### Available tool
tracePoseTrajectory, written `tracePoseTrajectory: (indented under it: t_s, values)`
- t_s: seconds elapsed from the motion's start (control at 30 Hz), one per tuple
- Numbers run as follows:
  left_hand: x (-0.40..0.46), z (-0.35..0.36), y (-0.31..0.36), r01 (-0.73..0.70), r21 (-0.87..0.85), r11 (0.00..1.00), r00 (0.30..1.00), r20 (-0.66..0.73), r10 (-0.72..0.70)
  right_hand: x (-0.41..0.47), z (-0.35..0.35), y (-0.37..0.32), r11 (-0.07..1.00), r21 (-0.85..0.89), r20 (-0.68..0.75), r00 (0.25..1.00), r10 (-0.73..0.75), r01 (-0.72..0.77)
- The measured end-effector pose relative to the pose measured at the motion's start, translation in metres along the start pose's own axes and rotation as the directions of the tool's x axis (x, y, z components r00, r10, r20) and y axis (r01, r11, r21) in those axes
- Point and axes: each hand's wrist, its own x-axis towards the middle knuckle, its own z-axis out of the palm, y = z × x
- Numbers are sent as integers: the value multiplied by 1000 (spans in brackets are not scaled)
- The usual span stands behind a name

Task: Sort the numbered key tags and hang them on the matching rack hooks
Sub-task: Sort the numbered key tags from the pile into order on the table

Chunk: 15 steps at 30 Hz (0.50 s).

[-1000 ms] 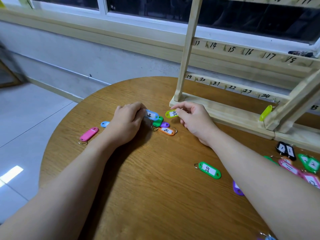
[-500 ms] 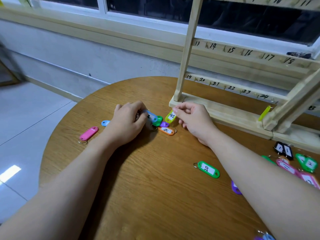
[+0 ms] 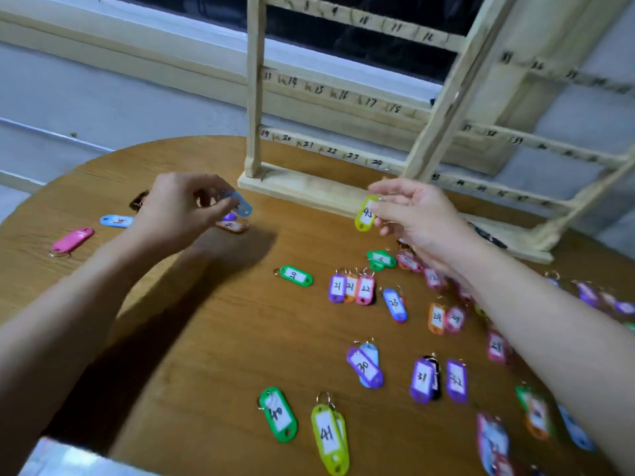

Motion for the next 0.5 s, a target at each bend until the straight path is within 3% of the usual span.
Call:
tracePoseTrajectory:
  t_s: [0.3, 0.5]
  values:
    - [-13, 19, 123, -269, -177, 947, 943, 152, 297, -82, -69, 4, 996, 75, -167, 984, 63, -51]
    - [-26, 51, 176, -268, -330, 905, 897, 258, 360, -123, -97, 0, 998, -38, -235, 971, 44, -55]
